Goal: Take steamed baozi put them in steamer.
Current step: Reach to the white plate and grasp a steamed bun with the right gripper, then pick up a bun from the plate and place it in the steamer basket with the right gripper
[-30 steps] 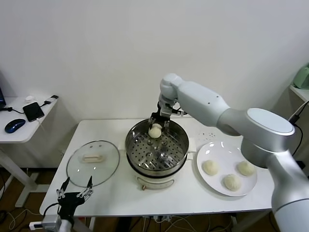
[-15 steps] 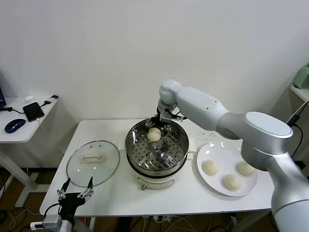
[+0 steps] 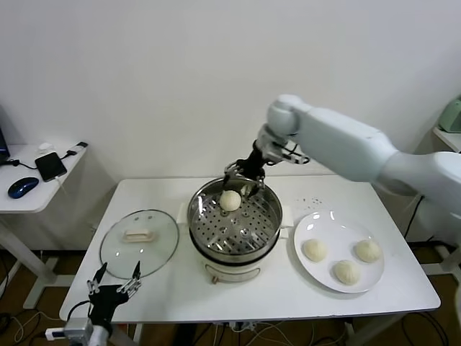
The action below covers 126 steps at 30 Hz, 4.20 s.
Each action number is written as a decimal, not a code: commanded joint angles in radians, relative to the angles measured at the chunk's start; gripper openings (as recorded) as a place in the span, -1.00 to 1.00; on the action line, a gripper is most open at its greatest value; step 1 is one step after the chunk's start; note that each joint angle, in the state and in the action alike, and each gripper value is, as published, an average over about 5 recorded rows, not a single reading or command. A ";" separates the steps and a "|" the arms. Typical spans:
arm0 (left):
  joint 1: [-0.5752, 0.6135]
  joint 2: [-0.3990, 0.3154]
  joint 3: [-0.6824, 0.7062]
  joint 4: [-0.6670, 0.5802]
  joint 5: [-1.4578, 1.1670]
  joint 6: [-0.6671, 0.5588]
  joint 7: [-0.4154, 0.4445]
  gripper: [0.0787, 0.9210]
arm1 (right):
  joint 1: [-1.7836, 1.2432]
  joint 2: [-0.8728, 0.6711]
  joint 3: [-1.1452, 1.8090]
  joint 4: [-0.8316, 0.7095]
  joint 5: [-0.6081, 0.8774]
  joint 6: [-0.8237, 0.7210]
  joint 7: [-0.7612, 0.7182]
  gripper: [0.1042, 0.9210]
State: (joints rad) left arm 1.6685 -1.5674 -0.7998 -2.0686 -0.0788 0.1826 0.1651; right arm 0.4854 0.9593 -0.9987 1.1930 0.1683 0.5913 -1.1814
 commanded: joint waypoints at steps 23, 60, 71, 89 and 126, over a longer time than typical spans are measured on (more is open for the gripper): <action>0.006 0.016 0.004 -0.003 -0.040 0.021 0.024 0.77 | -0.406 -0.323 0.252 0.189 -0.156 -1.108 -0.131 0.76; 0.005 0.017 -0.002 0.002 -0.076 0.038 0.044 0.77 | -0.608 -0.154 0.354 -0.002 -0.391 -0.905 -0.077 0.76; 0.005 0.017 -0.002 0.004 -0.073 0.038 0.044 0.77 | -0.623 -0.140 0.368 -0.017 -0.409 -0.897 -0.066 0.76; 0.006 0.016 -0.001 0.010 -0.070 0.037 0.043 0.77 | -0.633 -0.127 0.371 -0.029 -0.417 -0.899 -0.061 0.69; -0.028 0.014 0.020 -0.026 -0.009 0.054 0.025 0.77 | 0.279 -0.119 -0.233 0.284 0.289 -1.202 -0.109 0.01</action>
State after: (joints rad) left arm 1.6413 -1.5545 -0.7779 -2.0874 -0.1046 0.2306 0.1955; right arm 0.5064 0.7596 -1.0537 1.4087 0.2497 -0.5208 -1.2849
